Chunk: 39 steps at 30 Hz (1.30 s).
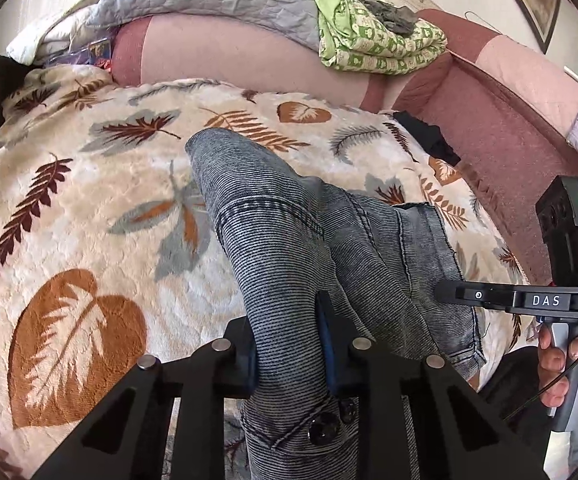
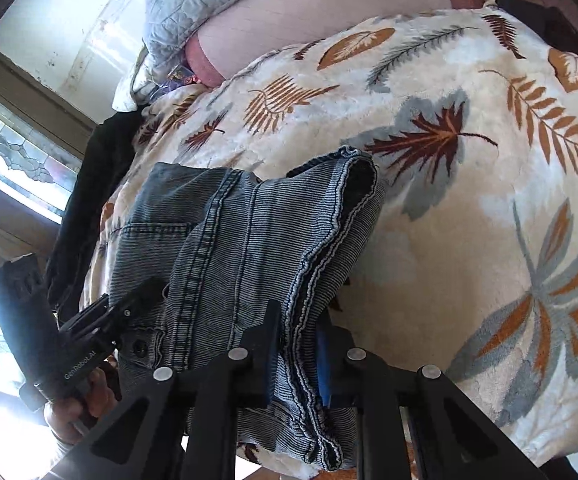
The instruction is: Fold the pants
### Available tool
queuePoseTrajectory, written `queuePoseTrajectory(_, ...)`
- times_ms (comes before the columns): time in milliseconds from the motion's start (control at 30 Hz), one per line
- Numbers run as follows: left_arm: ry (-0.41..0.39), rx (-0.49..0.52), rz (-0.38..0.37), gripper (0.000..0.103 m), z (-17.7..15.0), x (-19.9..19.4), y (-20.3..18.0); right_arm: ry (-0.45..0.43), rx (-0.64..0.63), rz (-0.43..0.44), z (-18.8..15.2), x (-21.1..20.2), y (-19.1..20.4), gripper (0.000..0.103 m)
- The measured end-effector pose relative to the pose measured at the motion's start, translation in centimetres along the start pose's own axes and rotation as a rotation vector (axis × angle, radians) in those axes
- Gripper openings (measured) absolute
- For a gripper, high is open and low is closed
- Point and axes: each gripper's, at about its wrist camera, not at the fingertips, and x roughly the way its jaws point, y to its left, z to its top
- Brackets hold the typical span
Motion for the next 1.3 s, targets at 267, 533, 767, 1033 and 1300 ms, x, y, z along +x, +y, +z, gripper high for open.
queuePoseTrajectory(267,0.057,-0.060,-0.014,0.034,-1.0,2.0,2.3,0.045,0.103,-0.028,0.0,1.7,-3.6,0.060)
queuePoseTrajectory(533,0.045,-0.066,-0.003,0.047,-1.5,2.8,2.7,0.076,0.089,0.063,0.0,3.5,-3.3,0.031)
queuePoseTrajectory(767,0.003,0.028,0.033,0.022,-1.3,1.6,0.8,0.020,0.030,0.035,-0.5,1.6,-1.5,0.017)
queuePoseTrajectory(1033,-0.088,0.082,0.045,0.020,0.5,-2.4,-0.8,-0.044,-0.051,0.059,0.4,-1.6,1.9,0.016)
queuePoseTrajectory(1300,-0.190,0.083,0.071,0.020,5.2,-5.2,0.8,-0.109,-0.149,0.071,5.3,-3.4,6.8,0.016)
